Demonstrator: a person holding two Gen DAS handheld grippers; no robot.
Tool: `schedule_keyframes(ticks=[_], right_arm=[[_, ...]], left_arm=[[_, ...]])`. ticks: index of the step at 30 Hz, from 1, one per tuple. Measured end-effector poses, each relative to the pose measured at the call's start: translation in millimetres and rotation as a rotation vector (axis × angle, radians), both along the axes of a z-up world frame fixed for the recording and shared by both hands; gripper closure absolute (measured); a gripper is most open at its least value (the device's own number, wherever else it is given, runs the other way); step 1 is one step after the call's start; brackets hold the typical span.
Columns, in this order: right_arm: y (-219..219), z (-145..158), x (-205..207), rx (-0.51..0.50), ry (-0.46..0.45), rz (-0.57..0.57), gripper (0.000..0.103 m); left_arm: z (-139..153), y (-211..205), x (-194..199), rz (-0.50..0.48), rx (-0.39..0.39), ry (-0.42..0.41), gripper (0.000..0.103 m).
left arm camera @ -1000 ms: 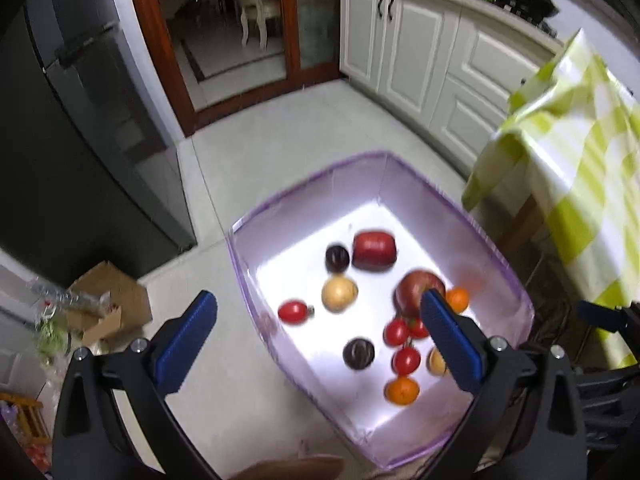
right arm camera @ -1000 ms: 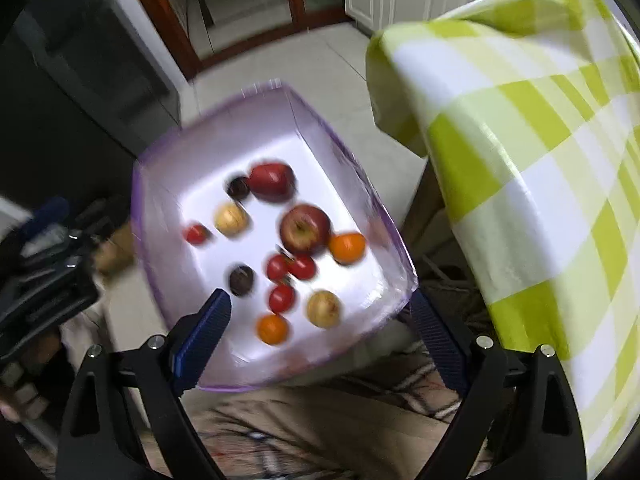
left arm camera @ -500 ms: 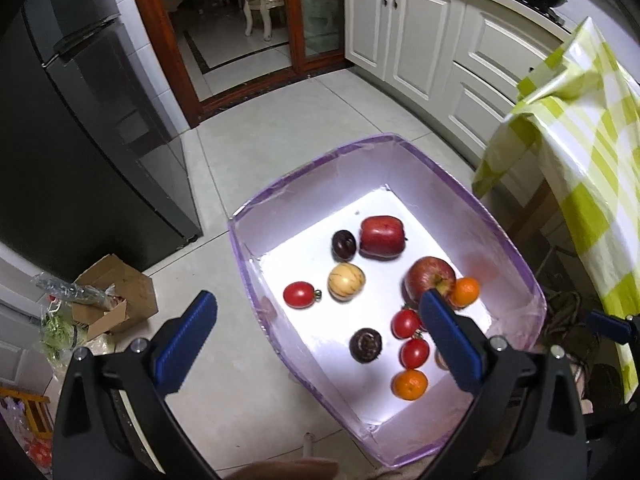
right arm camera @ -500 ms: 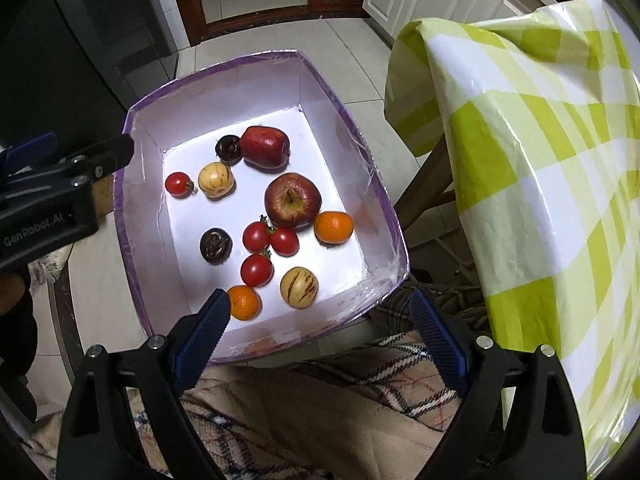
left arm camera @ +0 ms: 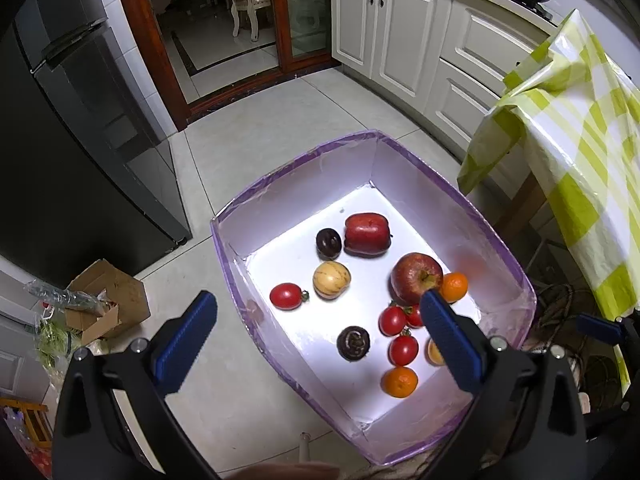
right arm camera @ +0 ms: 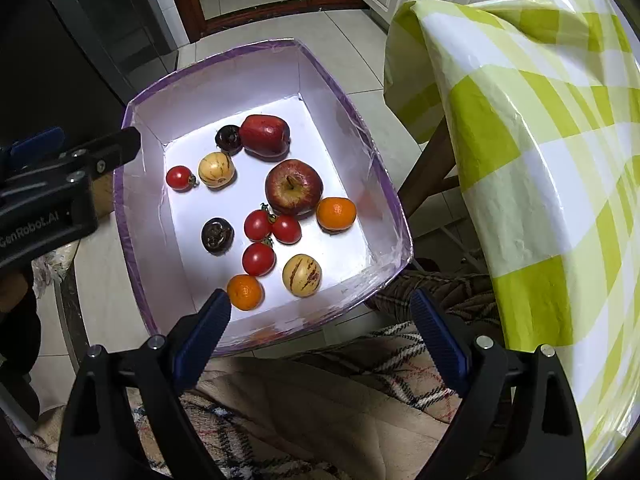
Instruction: Organize fruits
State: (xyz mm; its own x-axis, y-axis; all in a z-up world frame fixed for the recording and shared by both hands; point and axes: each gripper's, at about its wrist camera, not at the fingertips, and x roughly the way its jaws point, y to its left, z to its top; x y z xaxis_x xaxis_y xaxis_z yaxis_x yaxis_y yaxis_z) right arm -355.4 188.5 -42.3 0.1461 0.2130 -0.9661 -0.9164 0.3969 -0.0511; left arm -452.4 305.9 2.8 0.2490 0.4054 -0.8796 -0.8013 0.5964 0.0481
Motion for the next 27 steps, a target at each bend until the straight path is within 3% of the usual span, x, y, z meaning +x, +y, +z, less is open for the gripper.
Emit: schedule_keyframes(ticks=[27], right_arm=[[-0.1,-0.4,-0.9,0.002,0.005,-0.007,0.014]], left_arm=[[-2.3,-6.2,1.6,-0.006,-0.008,0.000,0.001]])
